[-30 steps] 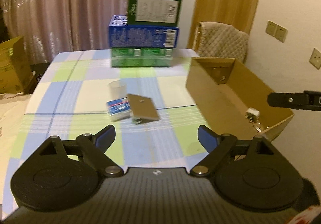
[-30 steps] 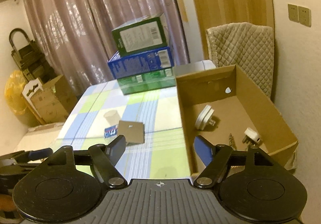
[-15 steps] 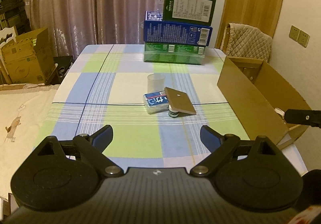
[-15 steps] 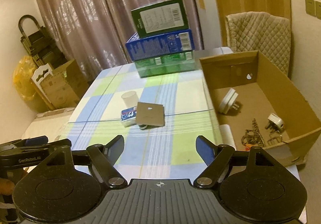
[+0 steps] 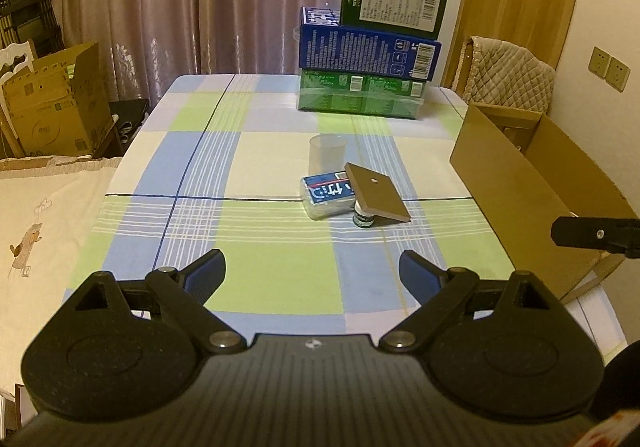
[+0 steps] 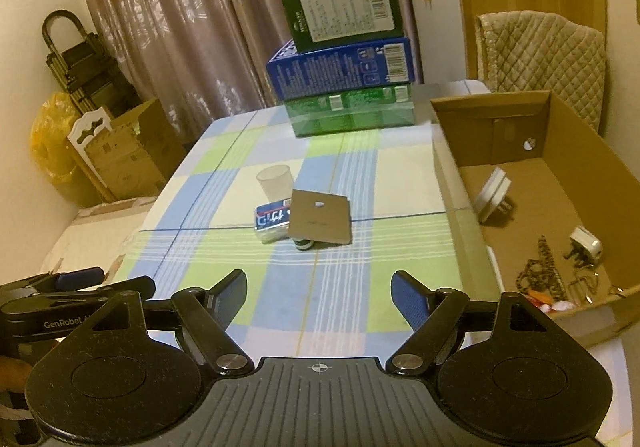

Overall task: Organize rigid objects
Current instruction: 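Move both tools back over the remaining items on the table, then grasp the beige TP-LINK plate with the right gripper while the left tool approaches the white jar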

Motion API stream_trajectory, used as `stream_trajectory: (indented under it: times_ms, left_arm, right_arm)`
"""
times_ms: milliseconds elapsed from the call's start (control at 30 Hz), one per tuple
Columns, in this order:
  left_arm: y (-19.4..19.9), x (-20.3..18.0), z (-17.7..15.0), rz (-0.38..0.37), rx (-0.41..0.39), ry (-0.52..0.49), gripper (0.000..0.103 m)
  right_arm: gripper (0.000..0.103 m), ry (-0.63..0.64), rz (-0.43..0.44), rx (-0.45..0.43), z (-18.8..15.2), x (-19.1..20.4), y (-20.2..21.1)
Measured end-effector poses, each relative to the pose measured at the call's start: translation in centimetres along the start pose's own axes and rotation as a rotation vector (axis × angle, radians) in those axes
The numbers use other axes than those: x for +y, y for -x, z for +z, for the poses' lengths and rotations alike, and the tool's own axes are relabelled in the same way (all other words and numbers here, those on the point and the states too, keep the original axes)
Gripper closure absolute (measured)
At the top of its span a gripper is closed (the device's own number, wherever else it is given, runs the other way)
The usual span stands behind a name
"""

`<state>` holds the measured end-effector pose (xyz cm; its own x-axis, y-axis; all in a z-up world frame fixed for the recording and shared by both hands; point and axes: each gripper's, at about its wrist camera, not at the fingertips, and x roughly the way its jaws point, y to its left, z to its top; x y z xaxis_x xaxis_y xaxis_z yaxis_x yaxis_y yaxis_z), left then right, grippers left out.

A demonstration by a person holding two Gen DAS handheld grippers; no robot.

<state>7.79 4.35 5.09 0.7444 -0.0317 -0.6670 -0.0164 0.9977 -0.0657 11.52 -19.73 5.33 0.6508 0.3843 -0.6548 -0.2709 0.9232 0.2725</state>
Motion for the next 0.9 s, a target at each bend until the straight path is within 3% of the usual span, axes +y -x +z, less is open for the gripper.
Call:
stream_trajectory:
  times_ms: [533,900]
  left_arm:
    - [-6.5,1.7,2.0,0.0,0.016,-0.004,0.011]
    - [-12.9,1.5,3.3,-0.028,0.027,-0.036,0.011]
  right_arm:
    - [0.026,-0.04,0.015,0.032,1.8,-1.0,-7.8]
    - [0.018,-0.096,0.001,0.028,3.2,-3.8,-13.9]
